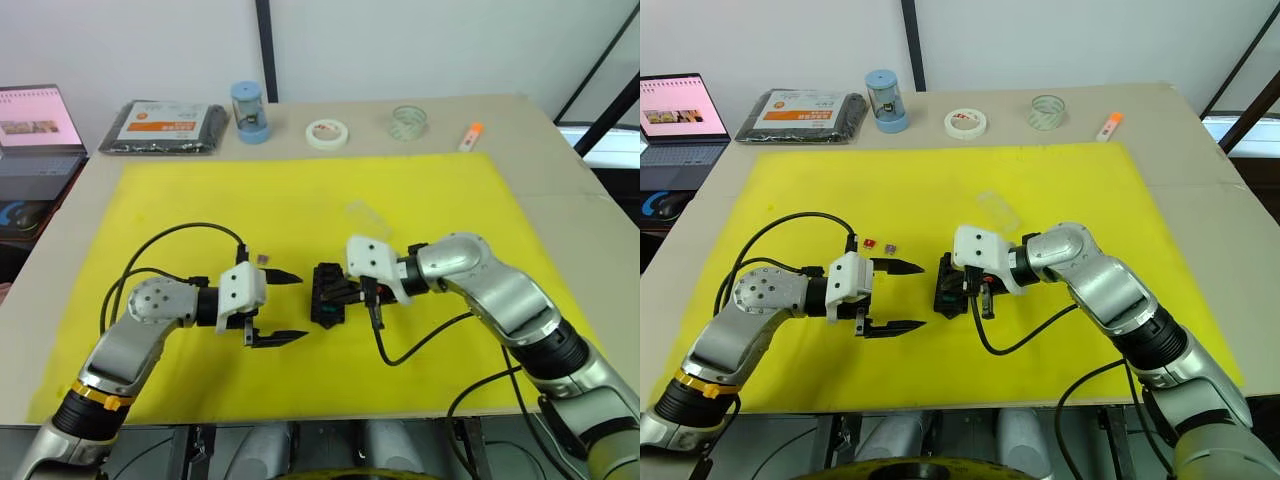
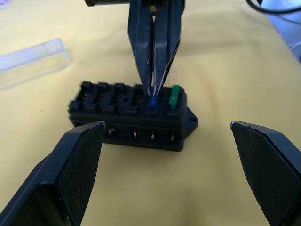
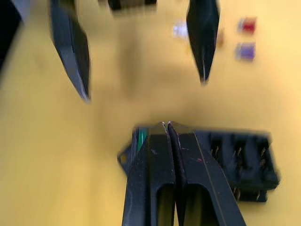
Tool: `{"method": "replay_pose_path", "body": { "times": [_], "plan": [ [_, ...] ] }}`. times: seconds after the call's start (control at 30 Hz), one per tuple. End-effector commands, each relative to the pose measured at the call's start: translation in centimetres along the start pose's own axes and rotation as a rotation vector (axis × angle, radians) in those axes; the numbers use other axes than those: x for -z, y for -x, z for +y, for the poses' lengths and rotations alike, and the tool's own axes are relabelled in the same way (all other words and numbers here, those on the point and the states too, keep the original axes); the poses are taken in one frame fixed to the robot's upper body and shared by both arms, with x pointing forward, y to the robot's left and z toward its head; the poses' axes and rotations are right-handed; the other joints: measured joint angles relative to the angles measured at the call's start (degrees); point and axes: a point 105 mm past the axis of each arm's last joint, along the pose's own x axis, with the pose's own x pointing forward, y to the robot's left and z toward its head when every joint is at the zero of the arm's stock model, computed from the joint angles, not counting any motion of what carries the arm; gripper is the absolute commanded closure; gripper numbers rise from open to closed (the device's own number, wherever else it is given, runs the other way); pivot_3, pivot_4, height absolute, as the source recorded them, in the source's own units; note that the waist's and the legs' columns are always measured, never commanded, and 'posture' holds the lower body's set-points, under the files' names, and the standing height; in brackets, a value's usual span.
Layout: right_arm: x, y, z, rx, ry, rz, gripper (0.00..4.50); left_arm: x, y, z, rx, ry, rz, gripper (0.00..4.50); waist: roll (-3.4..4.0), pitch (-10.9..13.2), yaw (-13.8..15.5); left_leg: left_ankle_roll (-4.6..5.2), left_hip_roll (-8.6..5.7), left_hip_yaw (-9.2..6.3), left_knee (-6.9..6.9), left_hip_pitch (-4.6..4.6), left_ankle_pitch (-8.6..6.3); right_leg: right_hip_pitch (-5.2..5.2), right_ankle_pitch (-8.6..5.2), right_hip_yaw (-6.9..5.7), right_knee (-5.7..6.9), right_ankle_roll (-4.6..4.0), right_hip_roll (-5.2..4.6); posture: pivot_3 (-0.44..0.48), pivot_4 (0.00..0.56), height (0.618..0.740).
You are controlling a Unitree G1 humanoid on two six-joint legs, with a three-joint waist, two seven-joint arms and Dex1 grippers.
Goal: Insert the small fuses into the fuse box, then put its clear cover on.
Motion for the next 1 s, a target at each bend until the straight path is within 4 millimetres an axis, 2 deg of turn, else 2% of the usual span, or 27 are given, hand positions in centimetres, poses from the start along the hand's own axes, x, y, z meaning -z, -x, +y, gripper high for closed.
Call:
{"method": "replay_pose_path", "body": {
  "times": [0.03, 0.1, 0.13, 0.17, 0.3, 0.37, 0.47, 0.53, 0.6, 0.63, 0.73, 0.83, 0.93, 1.0],
  "plan": [
    [-3.3, 2.3, -0.6, 0.063, 0.074, -0.102, 4.46, -1.4, 1.9, 1.0, -0.036, -0.058, -0.033, 0.00, 0.02, 0.01, 0.01, 0.00, 0.00, 0.00, 0.00, 0.00, 0.00, 0.00, 0.00, 0.00, 0.01, 0.00, 0.00, 0.000, 0.150, 0.740],
    [-3.1, 4.3, -1.5, 0.154, 0.103, -0.091, 4.46, -1.9, 4.1, 2.7, -0.112, -0.031, -0.028, 0.00, 0.01, 0.01, 0.05, 0.00, 0.00, 0.00, 0.00, 0.01, 0.00, 0.01, 0.00, -0.01, -0.01, 0.00, 0.00, 0.000, 0.150, 0.740],
    [-2.8, 5.2, -1.9, 0.194, 0.115, -0.078, 4.06, -2.0, 5.3, 3.8, -0.163, -0.025, -0.016, 0.00, 0.01, 0.01, 0.20, 0.01, -0.01, 0.00, 0.00, 0.00, 0.00, 0.01, 0.00, -0.01, -0.02, 0.00, -0.01, 0.000, 0.150, 0.740],
    [-2.5, 6.0, -2.3, 0.236, 0.135, -0.061, 3.93, -2.0, 6.6, 4.8, -0.214, -0.027, 0.002, 0.00, 0.00, 0.01, 0.43, 0.02, -0.01, -0.01, 0.01, -0.01, -0.01, 0.02, 0.00, -0.03, -0.02, 0.00, -0.01, 0.000, 0.150, 0.740],
    [-1.0, 8.3, -3.5, 0.358, 0.158, -0.029, 2.55, -0.6, 10.8, 7.3, -0.364, -0.033, 0.112, 0.00, 0.01, 0.01, 0.75, 0.06, -0.01, 0.08, -0.01, 0.04, -0.03, 0.01, 0.00, -0.04, -0.03, 0.01, 0.02, 0.000, 0.150, 0.740],
    [-0.2, 9.5, -3.8, 0.411, 0.154, -0.023, 1.96, 0.3, 12.7, 7.9, -0.423, -0.039, 0.169, 0.00, 0.02, 0.02, 0.75, 0.06, 0.00, 0.11, -0.03, 0.04, -0.04, 0.00, 0.00, -0.03, -0.02, 0.01, 0.01, 0.000, 0.150, 0.740],
    [0.6, 10.4, -3.5, 0.454, 0.153, -0.031, 0.78, 1.0, 14.5, 8.3, -0.479, -0.027, 0.210, 0.00, 0.02, 0.02, 0.88, 0.06, -0.01, 0.16, -0.05, 0.01, -0.04, -0.06, 0.00, 0.00, -0.02, 0.01, -0.01, 0.000, 0.150, 0.740],
    [0.5, 10.0, -3.2, 0.441, 0.151, -0.050, 0.07, 1.3, 15.2, 8.5, -0.500, 0.001, 0.216, 0.00, 0.02, 0.02, 0.95, 0.06, 0.00, 0.15, -0.04, 0.01, -0.04, -0.05, 0.00, -0.01, -0.02, 0.01, -0.01, 0.000, 0.150, 0.740],
    [-0.1, 9.2, -3.0, 0.414, 0.162, -0.077, 0.03, 1.7, 16.0, 8.8, -0.527, 0.085, 0.204, 0.00, 0.03, 0.03, 0.92, 0.06, 0.01, 0.16, -0.03, 0.02, -0.03, -0.05, 0.00, 0.00, 0.01, 0.00, -0.01, 0.000, 0.150, 0.740],
    [-0.4, 8.6, -2.9, 0.395, 0.154, -0.086, 0.03, 1.9, 16.2, 8.8, -0.534, 0.181, 0.179, 0.00, 0.03, 0.03, 0.79, 0.06, 0.01, 0.15, -0.03, 0.02, -0.03, -0.05, 0.00, 0.00, 0.01, 0.00, -0.01, 0.000, 0.150, 0.740],
    [-1.5, 5.8, -2.0, 0.297, 0.171, -0.105, 0.03, 1.7, 16.2, 8.9, -0.529, 0.581, 0.029, 0.00, 0.03, 0.03, 0.48, 0.18, 0.03, 0.15, -0.03, 0.03, -0.10, -0.07, 0.00, 0.00, 0.06, 0.01, 0.02, 0.000, 0.150, 0.740],
    [-2.3, 4.3, -1.7, 0.247, 0.199, -0.119, 0.03, 1.4, 15.8, 9.2, -0.500, 0.864, -0.060, 0.00, 0.00, 0.02, 0.01, 0.32, 0.03, 0.02, 0.04, 0.00, -0.18, -0.05, -0.01, -0.07, 0.10, 0.02, 0.21, 0.000, 0.150, 0.740],
    [-3.9, 2.2, -1.4, 0.200, 0.240, -0.153, 0.03, 1.7, 14.7, 9.0, -0.383, 1.294, -0.155, 0.00, -0.04, 0.00, -0.33, 0.12, -0.01, -0.02, 0.10, 0.04, -0.07, -0.02, -0.01, -0.10, 0.13, 0.02, 0.25, 0.000, 0.150, 0.740],
    [-4.6, 1.4, -1.3, 0.171, 0.253, -0.166, 0.03, 2.4, 13.7, 8.8, -0.339, 1.461, -0.162, 0.00, -0.05, 0.00, -0.61, 0.11, -0.02, -0.02, 0.12, 0.05, -0.06, -0.05, -0.01, -0.10, 0.18, 0.02, 0.29, 0.000, 0.150, 0.740]
  ]
}}
